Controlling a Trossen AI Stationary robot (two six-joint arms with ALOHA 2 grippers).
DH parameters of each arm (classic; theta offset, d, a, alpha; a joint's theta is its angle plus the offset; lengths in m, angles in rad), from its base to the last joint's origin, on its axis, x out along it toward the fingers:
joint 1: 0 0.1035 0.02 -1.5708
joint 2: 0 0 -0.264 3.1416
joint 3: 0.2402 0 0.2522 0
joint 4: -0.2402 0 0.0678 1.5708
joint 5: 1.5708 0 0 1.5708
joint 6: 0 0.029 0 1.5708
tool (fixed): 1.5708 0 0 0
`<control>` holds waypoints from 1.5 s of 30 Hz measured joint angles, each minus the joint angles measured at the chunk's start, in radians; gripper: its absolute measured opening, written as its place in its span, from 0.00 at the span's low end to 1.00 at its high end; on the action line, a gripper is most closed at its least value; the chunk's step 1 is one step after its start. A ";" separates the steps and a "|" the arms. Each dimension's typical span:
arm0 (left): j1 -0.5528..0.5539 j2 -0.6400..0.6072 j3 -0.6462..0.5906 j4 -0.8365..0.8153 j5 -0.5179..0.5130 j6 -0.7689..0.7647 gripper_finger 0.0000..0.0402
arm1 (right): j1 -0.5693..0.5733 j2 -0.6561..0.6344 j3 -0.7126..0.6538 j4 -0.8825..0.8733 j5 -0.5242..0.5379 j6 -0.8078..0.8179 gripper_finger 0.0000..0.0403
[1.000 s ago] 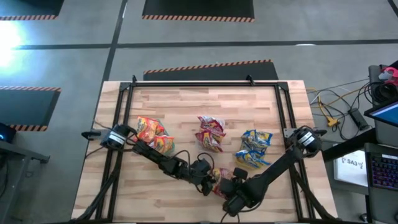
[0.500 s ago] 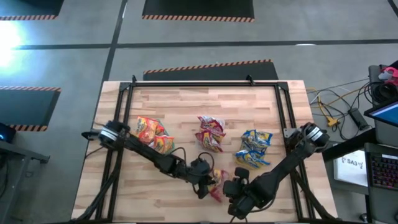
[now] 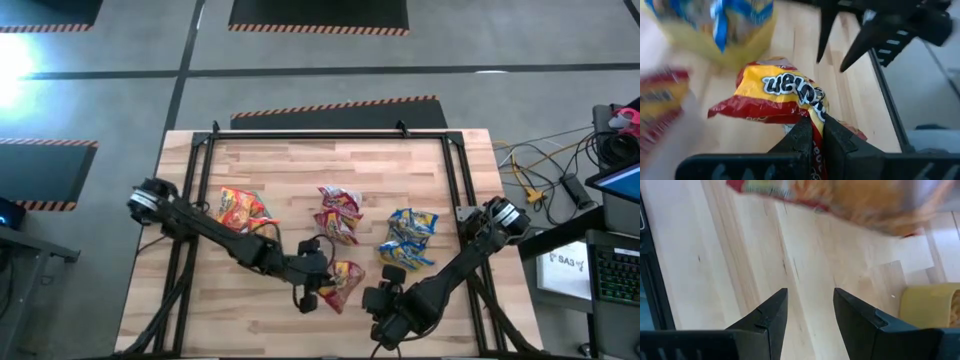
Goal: Sort Maruchan noodles
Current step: Put the red noodle pack into the white bin
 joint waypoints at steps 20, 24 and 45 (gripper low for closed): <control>0.072 -0.072 0.002 -0.133 -0.503 0.741 0.02 | 0.000 0.000 0.000 -0.001 0.003 0.010 0.37; 0.098 -0.047 0.002 -0.137 -0.509 0.781 0.02 | 0.000 0.000 -0.001 -0.001 0.009 0.011 0.37; 0.161 0.013 0.002 -0.093 -0.561 0.917 0.02 | 0.000 0.000 -0.031 0.001 0.026 0.036 0.37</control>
